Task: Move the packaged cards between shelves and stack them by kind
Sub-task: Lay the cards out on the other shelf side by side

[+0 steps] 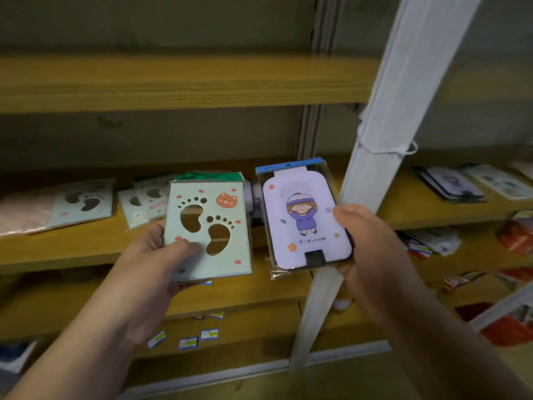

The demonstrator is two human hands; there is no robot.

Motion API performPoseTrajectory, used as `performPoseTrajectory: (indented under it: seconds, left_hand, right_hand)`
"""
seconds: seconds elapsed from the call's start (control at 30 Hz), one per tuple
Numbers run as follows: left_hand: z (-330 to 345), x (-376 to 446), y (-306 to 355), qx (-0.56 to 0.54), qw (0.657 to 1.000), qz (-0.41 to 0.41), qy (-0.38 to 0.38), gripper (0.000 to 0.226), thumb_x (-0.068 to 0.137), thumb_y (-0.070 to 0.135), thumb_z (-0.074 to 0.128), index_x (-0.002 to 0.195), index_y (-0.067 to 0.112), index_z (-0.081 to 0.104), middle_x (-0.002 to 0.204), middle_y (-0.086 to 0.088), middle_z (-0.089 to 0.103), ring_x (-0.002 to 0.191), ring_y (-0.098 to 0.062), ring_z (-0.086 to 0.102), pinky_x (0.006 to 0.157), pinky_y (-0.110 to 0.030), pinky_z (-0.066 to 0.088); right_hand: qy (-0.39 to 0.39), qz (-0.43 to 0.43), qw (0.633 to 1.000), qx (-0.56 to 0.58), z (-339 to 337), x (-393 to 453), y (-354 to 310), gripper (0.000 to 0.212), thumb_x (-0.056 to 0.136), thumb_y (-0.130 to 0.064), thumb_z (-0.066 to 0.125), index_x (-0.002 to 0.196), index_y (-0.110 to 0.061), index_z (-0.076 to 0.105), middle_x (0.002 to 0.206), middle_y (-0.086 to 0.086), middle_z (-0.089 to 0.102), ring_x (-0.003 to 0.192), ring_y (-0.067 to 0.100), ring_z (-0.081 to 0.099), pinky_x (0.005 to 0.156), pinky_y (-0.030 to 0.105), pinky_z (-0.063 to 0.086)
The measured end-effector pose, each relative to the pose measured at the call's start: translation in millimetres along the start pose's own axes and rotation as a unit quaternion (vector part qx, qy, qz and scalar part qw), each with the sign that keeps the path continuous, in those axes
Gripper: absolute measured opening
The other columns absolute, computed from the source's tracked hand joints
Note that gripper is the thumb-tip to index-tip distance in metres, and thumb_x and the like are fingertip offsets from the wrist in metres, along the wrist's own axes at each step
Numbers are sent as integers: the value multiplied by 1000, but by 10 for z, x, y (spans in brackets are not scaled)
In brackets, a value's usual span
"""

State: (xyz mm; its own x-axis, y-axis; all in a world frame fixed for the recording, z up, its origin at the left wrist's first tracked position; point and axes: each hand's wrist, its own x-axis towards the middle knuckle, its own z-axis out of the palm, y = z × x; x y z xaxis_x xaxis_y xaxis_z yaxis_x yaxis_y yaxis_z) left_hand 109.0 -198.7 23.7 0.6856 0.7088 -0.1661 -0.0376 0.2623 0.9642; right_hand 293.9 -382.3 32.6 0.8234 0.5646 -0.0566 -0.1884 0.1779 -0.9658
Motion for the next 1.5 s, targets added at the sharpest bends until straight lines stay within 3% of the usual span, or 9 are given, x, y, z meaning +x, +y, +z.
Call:
performPoseTrajectory:
  seconds: [0.3, 0.4, 0.5, 0.63, 0.87, 0.97, 1.13, 1.37, 1.5]
  left_hand:
    - [1162, -776, -261, -41, 998, 30, -48, 57, 69, 9, 71, 125, 11, 61, 112, -17, 76, 99, -33, 75, 68, -36, 62]
    - [1541, -905, -364, -38, 996, 35, -78, 58, 67, 11, 75, 124, 13, 63, 116, -17, 74, 104, -36, 73, 77, -43, 61]
    - [1906, -955, -461, -15, 995, -2, -103, 68, 57, 17, 84, 122, 17, 64, 115, -14, 76, 101, -32, 74, 67, -36, 62]
    - [2395, -883, -558, -13, 994, -32, -106, 59, 65, 15, 76, 122, 19, 63, 109, -11, 78, 94, -27, 76, 62, -32, 62]
    - [3151, -517, -738, 9, 989, -55, -139, 49, 76, 12, 70, 123, 20, 58, 108, -9, 78, 92, -26, 77, 59, -32, 61]
    - [3460, -244, -847, 9, 986, -67, -151, 40, 88, 8, 67, 124, 21, 57, 109, -8, 78, 96, -26, 76, 68, -36, 61]
    - [3930, 352, -991, -6, 988, -69, -139, 36, 91, 8, 66, 122, 25, 58, 103, -4, 80, 87, -24, 77, 56, -36, 62]
    - [4310, 1068, -1117, -27, 994, -43, -95, 41, 89, 9, 70, 120, 33, 58, 109, 2, 78, 94, -23, 76, 70, -43, 62]
    - [4374, 1263, -1107, -23, 997, -35, -67, 40, 89, 8, 68, 120, 31, 59, 105, 1, 79, 91, -22, 77, 63, -39, 62]
  right_hand:
    - [16, -5, 998, -56, -1264, -462, -314, 18, 99, -39, 53, 91, -28, 65, 76, 2, 78, 61, 14, 75, 42, 24, 52]
    - [26, -22, 999, -39, -1726, -559, -442, 20, 99, -35, 53, 88, -27, 67, 80, 2, 78, 72, 17, 76, 53, 34, 61]
    - [48, -47, 998, 0, -2145, -635, -532, 15, 99, -26, 56, 91, -22, 68, 85, 3, 76, 81, 21, 74, 73, 45, 61]
    - [101, -36, 994, 9, -2601, -661, -586, 20, 102, -30, 50, 106, -18, 65, 92, 5, 78, 82, 16, 76, 61, 34, 62]
    - [151, -29, 986, 65, -3213, -459, -590, 21, 99, -23, 55, 91, -20, 74, 97, 8, 78, 91, 25, 75, 75, 46, 63]
    - [164, -21, 986, 28, -3464, -279, -613, 26, 97, -29, 58, 80, -30, 78, 98, 6, 78, 92, 25, 75, 79, 46, 61]
    - [215, -18, 975, -44, -3841, 234, -769, 21, 96, -30, 61, 83, -25, 77, 92, 3, 78, 80, 17, 76, 58, 26, 58]
    - [198, 12, 962, -188, -4112, 1254, -938, 23, 99, -31, 58, 87, -22, 76, 88, 2, 79, 85, 24, 75, 73, 43, 62]
    - [170, 18, 936, -308, -4150, 1778, -902, 24, 101, -31, 53, 86, -19, 68, 73, 4, 72, 59, 10, 64, 47, 18, 47]
